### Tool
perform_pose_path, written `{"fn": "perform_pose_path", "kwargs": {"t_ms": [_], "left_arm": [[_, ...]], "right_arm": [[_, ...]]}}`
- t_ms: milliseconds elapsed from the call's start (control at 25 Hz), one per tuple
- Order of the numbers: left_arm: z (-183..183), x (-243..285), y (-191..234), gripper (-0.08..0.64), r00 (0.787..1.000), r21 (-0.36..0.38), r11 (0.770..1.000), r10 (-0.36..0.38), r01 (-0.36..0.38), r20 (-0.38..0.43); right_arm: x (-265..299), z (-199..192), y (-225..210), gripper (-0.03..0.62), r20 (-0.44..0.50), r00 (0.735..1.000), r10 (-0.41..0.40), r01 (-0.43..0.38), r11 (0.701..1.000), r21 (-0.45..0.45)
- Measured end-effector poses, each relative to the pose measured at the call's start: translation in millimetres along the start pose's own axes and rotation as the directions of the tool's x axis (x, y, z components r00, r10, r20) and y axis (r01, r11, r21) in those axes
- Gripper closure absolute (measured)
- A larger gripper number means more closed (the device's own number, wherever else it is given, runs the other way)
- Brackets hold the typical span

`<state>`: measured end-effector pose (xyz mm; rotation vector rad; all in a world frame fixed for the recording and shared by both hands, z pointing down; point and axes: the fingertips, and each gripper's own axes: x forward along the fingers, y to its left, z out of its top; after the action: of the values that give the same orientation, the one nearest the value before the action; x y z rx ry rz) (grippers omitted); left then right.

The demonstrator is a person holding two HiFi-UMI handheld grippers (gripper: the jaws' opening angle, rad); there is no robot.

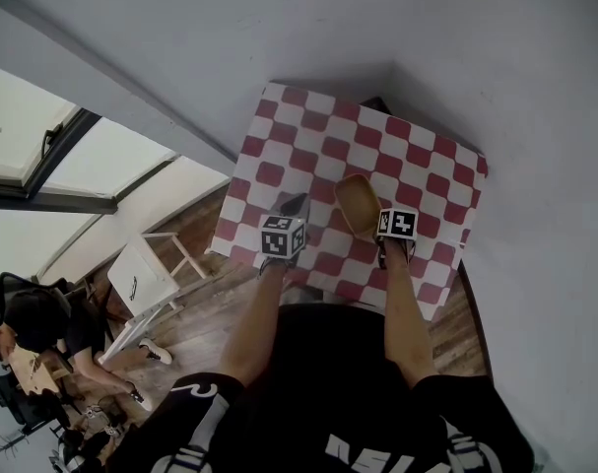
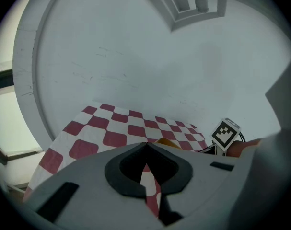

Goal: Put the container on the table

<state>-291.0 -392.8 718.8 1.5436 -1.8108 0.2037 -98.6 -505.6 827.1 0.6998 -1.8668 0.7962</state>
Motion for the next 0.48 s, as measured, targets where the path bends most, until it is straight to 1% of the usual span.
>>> {"fn": "perform_pose_path", "kwargs": {"t_ms": [200, 480], "left_arm": [[0, -5, -2, 0.535, 1.0, 0.001, 1.0, 0.009, -0.009, 0.009], [5, -14, -10, 0.535, 0.999, 0.008, 1.0, 0.016, -0.016, 0.038]], "right_arm": [[-4, 5, -4, 0.461, 0.028, 1.0, 0.003, -0.003, 1.0, 0.009], [-21, 16, 1, 0.459, 0.09, 0.996, 0.029, -0.028, 0.999, -0.02]]}}
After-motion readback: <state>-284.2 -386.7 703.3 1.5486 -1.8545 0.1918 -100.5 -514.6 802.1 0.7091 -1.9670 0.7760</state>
